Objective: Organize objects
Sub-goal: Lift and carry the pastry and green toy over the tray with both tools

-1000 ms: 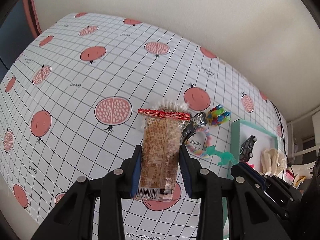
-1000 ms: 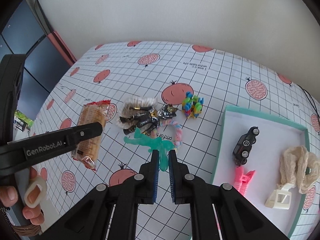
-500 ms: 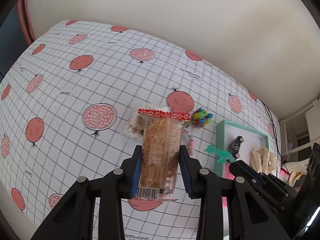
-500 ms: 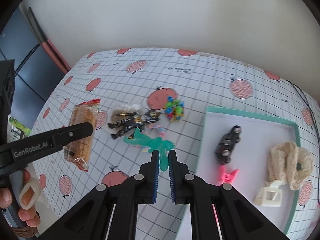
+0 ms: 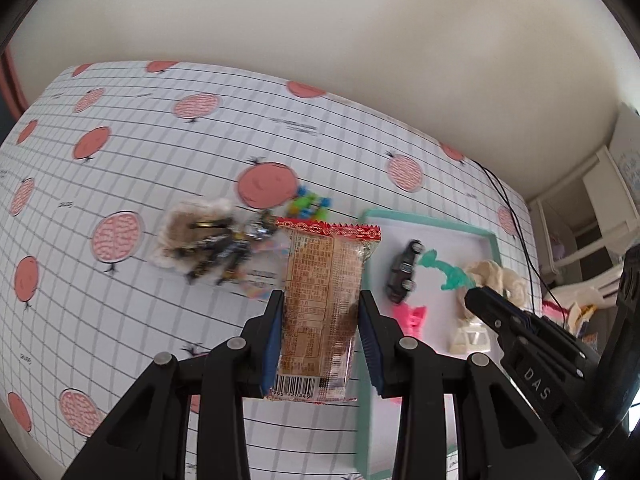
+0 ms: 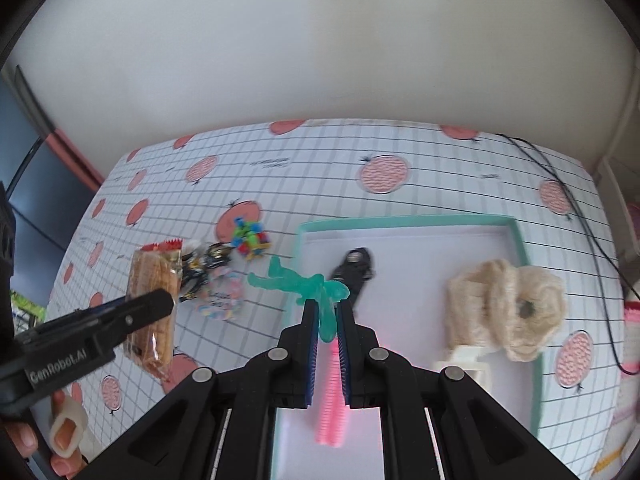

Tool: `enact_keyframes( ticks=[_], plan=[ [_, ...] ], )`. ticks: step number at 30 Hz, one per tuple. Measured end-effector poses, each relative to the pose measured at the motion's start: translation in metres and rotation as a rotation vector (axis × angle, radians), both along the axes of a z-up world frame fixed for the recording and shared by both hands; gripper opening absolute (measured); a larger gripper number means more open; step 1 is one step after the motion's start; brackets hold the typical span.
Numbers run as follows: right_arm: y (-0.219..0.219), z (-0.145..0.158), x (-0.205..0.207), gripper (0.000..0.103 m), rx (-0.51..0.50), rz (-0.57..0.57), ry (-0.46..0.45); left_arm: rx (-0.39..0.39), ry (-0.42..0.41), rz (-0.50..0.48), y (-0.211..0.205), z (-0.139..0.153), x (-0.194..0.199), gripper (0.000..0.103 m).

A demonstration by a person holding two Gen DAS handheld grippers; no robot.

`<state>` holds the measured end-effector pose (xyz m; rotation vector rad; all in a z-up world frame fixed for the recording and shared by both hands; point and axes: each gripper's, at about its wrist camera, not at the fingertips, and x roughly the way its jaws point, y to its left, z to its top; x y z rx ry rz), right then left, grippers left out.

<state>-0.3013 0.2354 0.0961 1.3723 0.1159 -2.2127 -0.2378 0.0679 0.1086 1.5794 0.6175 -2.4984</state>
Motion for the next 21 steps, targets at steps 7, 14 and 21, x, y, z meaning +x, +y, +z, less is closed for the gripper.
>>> enact_keyframes(
  ticks=[7, 14, 21],
  plan=[
    [0.035, 0.003, -0.009, 0.010, 0.002, -0.072, 0.007, 0.027, 0.000, -0.073, 0.040, -0.004, -0.009, 0.037],
    [0.062, 0.004, -0.017, 0.010, 0.031, -0.139, 0.022, 0.059, -0.010, -0.131, 0.073, -0.011, -0.016, 0.037],
    [0.080, -0.002, -0.023, 0.010, 0.040, -0.188, 0.014, 0.087, -0.036, -0.182, 0.098, -0.021, -0.020, 0.037]
  ],
)
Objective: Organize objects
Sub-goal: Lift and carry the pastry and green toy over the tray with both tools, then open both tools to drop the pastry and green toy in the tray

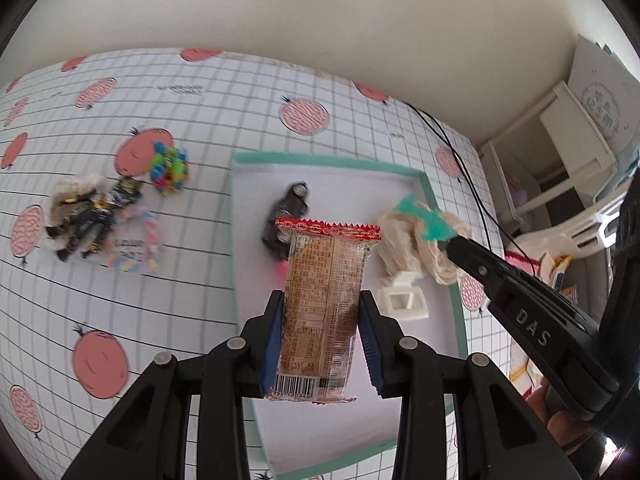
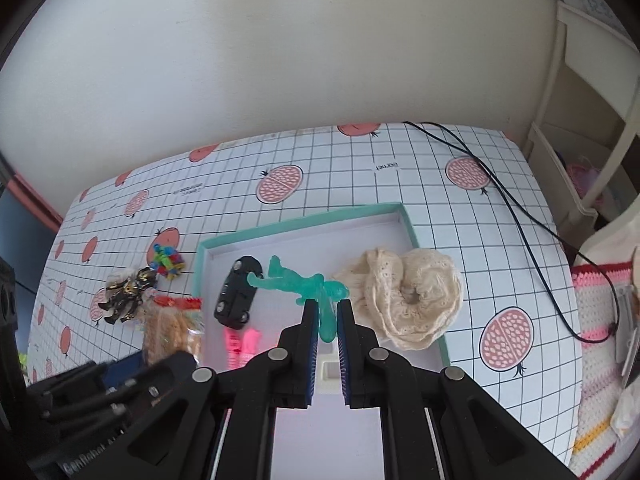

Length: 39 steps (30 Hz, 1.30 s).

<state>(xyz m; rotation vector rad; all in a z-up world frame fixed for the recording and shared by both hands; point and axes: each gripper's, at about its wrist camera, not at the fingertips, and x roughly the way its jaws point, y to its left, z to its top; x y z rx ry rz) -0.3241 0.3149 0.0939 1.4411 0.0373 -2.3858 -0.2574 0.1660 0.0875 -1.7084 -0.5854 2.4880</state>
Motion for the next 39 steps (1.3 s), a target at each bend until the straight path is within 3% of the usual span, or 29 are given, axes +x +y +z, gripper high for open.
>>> enact_keyframes(
  ticks=[12, 19, 26, 30, 39],
  plan=[
    [0.001, -0.036, -0.006, 0.010, 0.042, -0.019, -0.070, 0.029, -0.102, -0.029, 0.024, -0.037, -0.005, 0.037],
    [-0.002, -0.045, -0.006, 0.011, 0.053, -0.011, -0.098, 0.037, -0.124, -0.026, 0.027, -0.044, -0.003, 0.037],
    [-0.002, -0.045, -0.006, 0.012, 0.046, -0.022, -0.106, 0.041, -0.125, -0.017, 0.026, -0.042, -0.002, 0.040],
    [-0.001, -0.043, -0.007, 0.030, 0.045, -0.029, -0.110, 0.053, -0.124, -0.011, 0.024, -0.040, -0.001, 0.043],
    [-0.001, -0.020, -0.004, 0.030, 0.032, -0.036, -0.061, 0.045, -0.077, 0.001, 0.016, -0.018, 0.000, 0.043]
  ],
)
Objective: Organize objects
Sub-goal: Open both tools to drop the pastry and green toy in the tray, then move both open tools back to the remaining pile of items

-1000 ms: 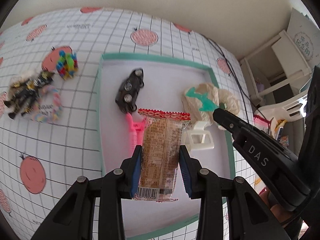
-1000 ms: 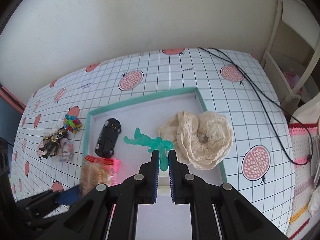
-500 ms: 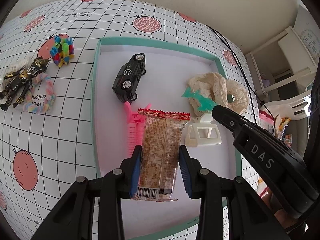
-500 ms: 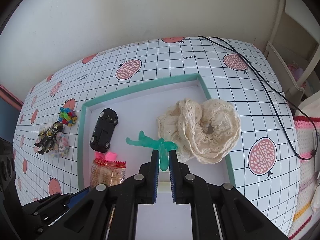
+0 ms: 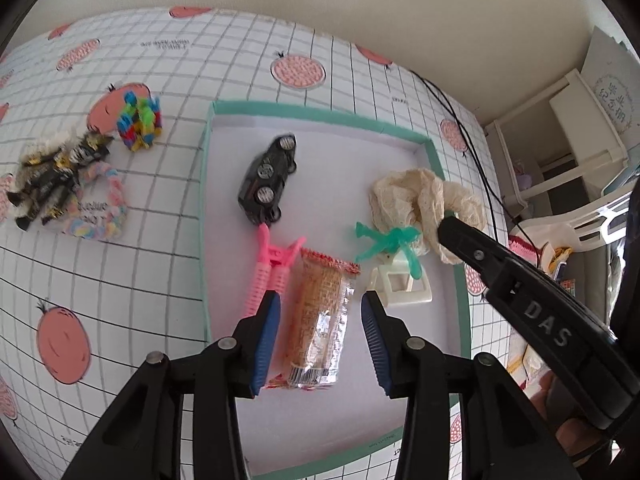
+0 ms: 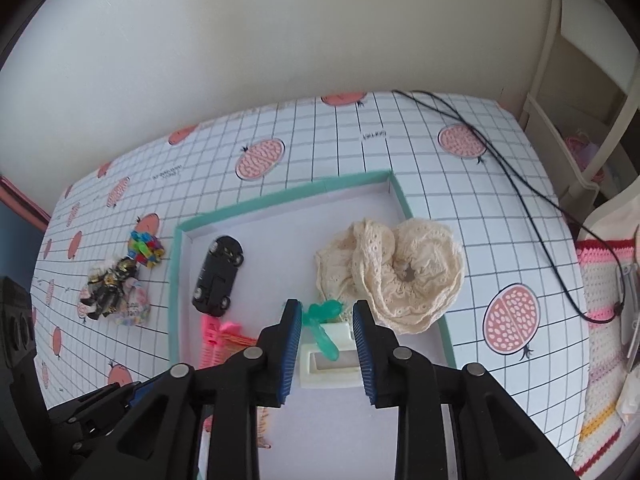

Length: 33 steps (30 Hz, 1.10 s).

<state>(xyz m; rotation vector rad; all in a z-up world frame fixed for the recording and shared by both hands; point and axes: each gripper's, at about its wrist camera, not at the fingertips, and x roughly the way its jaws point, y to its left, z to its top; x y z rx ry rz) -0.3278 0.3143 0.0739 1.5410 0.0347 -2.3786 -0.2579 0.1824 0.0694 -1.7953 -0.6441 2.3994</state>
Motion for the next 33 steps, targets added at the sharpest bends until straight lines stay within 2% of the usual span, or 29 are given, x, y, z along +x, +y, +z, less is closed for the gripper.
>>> enact_keyframes(
  ticks=[5, 10, 15, 17, 20, 26, 29, 31, 33],
  plan=[
    [0.001, 0.025, 0.005, 0.030, -0.039, 0.005, 0.051, -0.023, 0.050, 0.034, -0.013, 0.017, -0.005, 0.044],
    [-0.003, 0.041, 0.010, 0.030, -0.050, 0.021, 0.084, -0.067, 0.091, 0.077, -0.030, 0.031, -0.003, 0.051],
    [-0.012, 0.031, 0.009, 0.030, -0.024, 0.048, 0.058, -0.136, 0.102, 0.128, -0.044, 0.034, -0.002, 0.053],
    [-0.013, 0.024, 0.007, 0.030, -0.010, 0.051, 0.043, -0.164, 0.095, 0.146, -0.050, 0.031, -0.002, 0.062],
    [-0.016, 0.012, 0.006, 0.030, 0.005, 0.056, 0.018, -0.196, 0.074, 0.174, -0.060, 0.022, -0.004, 0.065],
    [-0.019, -0.007, 0.005, 0.047, 0.035, 0.069, -0.018, -0.240, 0.050, 0.243, -0.079, 0.004, -0.005, 0.080],
    [-0.020, -0.011, 0.005, 0.057, 0.035, 0.079, -0.022, -0.256, 0.044, 0.284, -0.088, 0.000, -0.003, 0.081],
    [-0.021, -0.012, 0.006, 0.064, 0.036, 0.085, -0.019, -0.267, 0.047, 0.299, -0.091, -0.001, -0.002, 0.090],
    [-0.022, -0.012, 0.006, 0.068, 0.032, 0.094, -0.018, -0.274, 0.050, 0.306, -0.094, -0.002, -0.001, 0.093]
  ],
)
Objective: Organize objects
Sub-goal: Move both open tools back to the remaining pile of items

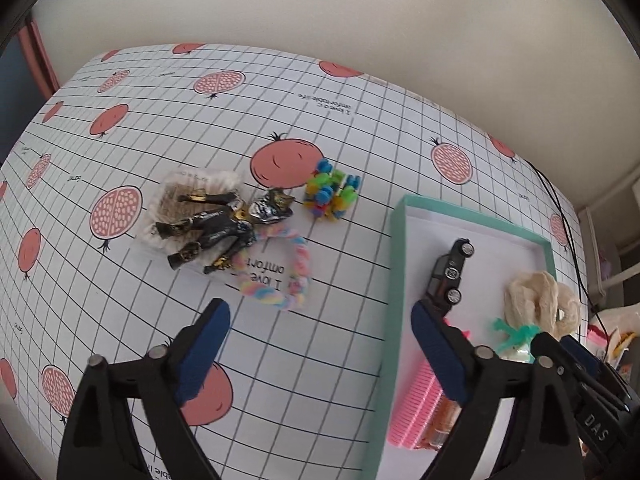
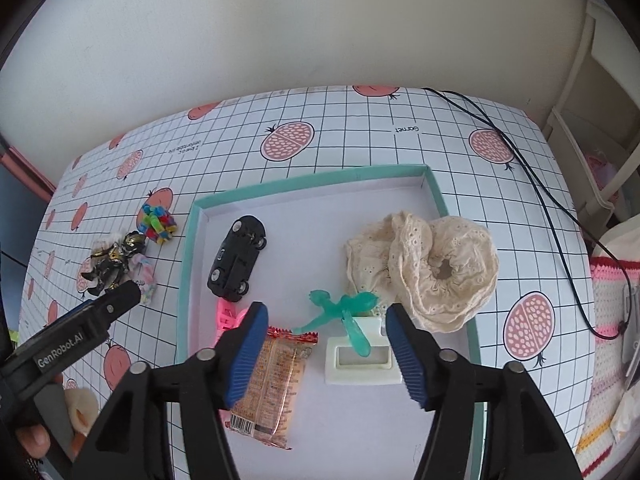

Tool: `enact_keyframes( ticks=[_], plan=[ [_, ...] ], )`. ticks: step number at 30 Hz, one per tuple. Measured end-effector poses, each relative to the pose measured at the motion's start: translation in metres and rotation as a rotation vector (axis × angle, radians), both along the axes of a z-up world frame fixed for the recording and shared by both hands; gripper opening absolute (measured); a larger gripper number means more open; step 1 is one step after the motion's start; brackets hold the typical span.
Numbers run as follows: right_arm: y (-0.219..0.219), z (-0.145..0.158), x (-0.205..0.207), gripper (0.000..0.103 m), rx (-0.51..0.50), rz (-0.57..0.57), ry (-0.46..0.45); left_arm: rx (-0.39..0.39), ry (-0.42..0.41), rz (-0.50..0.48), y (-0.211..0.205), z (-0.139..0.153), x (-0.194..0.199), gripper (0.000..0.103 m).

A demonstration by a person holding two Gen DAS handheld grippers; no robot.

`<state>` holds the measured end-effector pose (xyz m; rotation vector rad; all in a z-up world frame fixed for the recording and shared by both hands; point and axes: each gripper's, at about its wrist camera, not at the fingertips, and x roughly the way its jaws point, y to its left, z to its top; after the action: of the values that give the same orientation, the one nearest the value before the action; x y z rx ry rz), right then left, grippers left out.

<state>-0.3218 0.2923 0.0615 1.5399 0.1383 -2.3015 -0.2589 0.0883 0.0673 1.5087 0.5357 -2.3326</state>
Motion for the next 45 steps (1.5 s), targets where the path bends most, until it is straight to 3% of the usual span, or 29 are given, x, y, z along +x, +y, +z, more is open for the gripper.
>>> enact_keyframes(
  ticks=[4, 12, 29, 37, 40, 45],
  plan=[
    [-0.002, -0.001, 0.000, 0.079, -0.006, -0.002, -0.001, -0.011, 0.016, 0.036, -0.007, 0.000, 0.002, 0.100],
    [-0.005, -0.002, 0.000, 0.103, -0.012, 0.017, 0.010, -0.014, 0.035, 0.071, -0.018, 0.001, 0.003, 0.103],
    [-0.007, -0.002, 0.000, 0.103, -0.011, 0.026, 0.020, -0.040, 0.061, 0.091, -0.026, 0.011, 0.007, 0.103],
    [-0.003, 0.030, 0.002, 0.103, -0.138, -0.015, 0.119, -0.029, 0.112, 0.106, -0.047, 0.029, 0.009, 0.103],
    [-0.015, 0.043, 0.009, 0.103, -0.138, -0.007, 0.182, -0.032, 0.129, 0.112, -0.059, 0.037, 0.010, 0.103],
    [-0.048, 0.045, 0.011, 0.103, -0.187, 0.046, 0.148, -0.009, 0.167, 0.137, -0.086, 0.044, 0.012, 0.103]
  ],
)
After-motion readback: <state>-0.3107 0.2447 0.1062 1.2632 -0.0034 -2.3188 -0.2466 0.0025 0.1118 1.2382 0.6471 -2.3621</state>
